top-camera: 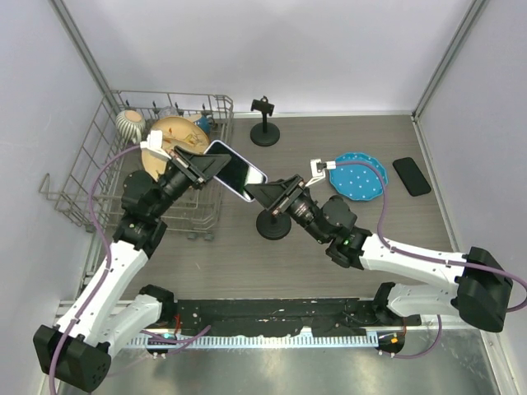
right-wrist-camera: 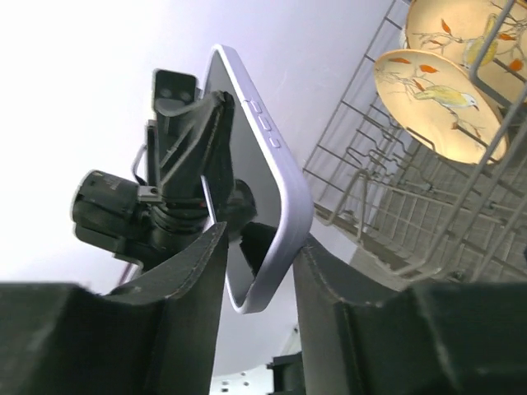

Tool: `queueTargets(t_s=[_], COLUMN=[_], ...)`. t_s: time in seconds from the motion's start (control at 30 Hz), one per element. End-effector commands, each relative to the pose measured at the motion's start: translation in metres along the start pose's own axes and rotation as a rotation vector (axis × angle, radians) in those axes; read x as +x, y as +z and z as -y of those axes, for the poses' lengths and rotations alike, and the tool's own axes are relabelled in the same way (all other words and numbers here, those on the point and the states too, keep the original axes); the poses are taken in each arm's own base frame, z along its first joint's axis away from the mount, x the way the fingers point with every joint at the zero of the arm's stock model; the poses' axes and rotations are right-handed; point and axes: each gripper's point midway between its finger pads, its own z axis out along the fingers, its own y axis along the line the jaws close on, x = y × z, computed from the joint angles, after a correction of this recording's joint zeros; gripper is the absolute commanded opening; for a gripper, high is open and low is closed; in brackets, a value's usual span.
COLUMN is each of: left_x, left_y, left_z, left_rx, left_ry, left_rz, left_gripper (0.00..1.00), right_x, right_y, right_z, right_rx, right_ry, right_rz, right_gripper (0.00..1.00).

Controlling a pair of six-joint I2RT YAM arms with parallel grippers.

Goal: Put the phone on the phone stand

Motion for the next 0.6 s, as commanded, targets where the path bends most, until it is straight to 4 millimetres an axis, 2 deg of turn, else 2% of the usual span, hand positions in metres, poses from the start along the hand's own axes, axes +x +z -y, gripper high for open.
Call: queueTargets(t_s=[0.0,0.07,0.1,0.13,0.17,0.2,0.23,0.27,0.3,0.33,0.37,0.4,0.43,0.47,0.53,0.57], left_x=[-0.015,-0.015,-0.014,-0.012,-0.009,0.0,0.004,0.011,0.015,0.019,0.018,0.016,0.005,-0.002,-0.016,-0.02], left_y=[-0.009,-0.01,-0.011,-0.011,-0.011,-0.013,-0.014,-0.017,-0.021,-0.032,-0.039,-0.047,-0.061,-0.074,-0.096,-0.102], left_z=[0.044,0.041,0.041,0.041,0.04,0.042,0.041,0.041,0.039,0.031,0.022,0.016,-0.003,-0.004,-0.011,-0.008], left_rx=[0.181,0.183,0.184,0.18,0.172,0.179,0.153,0.142,0.118,0.024,-0.023,-0.081,-0.236,-0.28,-0.406,-0.413], left_ry=[0.019,0.013,0.014,0.015,0.017,0.037,0.085,0.13,0.17,0.181,0.299,0.341,0.372,0.459,0.53,0.586], left_rz=[0.075,0.083,0.082,0.066,0.049,-0.005,-0.041,-0.083,-0.114,-0.15,-0.152,-0.147,-0.112,-0.091,-0.053,-0.051], left_gripper=[0.0,0.0,0.01,0.09,0.24,0.57,0.68,0.81,0.83,0.85,0.86,0.87,0.87,0.87,0.87,0.88], right_x=[-0.026,-0.026,-0.026,-0.027,-0.033,-0.037,-0.043,-0.055,-0.062,-0.068,-0.072,-0.085,-0.09,-0.087,-0.093,-0.086], right_y=[-0.001,-0.002,-0.003,-0.004,-0.006,-0.008,-0.011,-0.012,-0.02,-0.023,-0.024,-0.031,-0.034,-0.037,-0.047,-0.052], right_z=[-0.051,-0.06,-0.062,-0.065,-0.071,-0.071,-0.069,-0.058,-0.057,-0.051,-0.038,-0.036,-0.029,-0.011,-0.014,-0.001], right_rx=[-0.178,-0.225,-0.238,-0.254,-0.286,-0.295,-0.3,-0.276,-0.281,-0.266,-0.227,-0.232,-0.208,-0.146,-0.141,-0.113], right_ry=[0.058,0.056,0.039,0.028,0.007,-0.017,-0.045,-0.083,-0.109,-0.146,-0.183,-0.239,-0.282,-0.361,-0.489,-0.594], right_rz=[0.09,0.084,0.083,0.082,0.083,0.082,0.088,0.093,0.09,0.089,0.061,0.05,0.033,-0.013,-0.061,-0.124], right_gripper=[0.31,0.17,0.01,0.01,0.01,0.01,0.01,0.01,0.01,0.01,0.01,0.01,0.01,0.01,0.01,0.01])
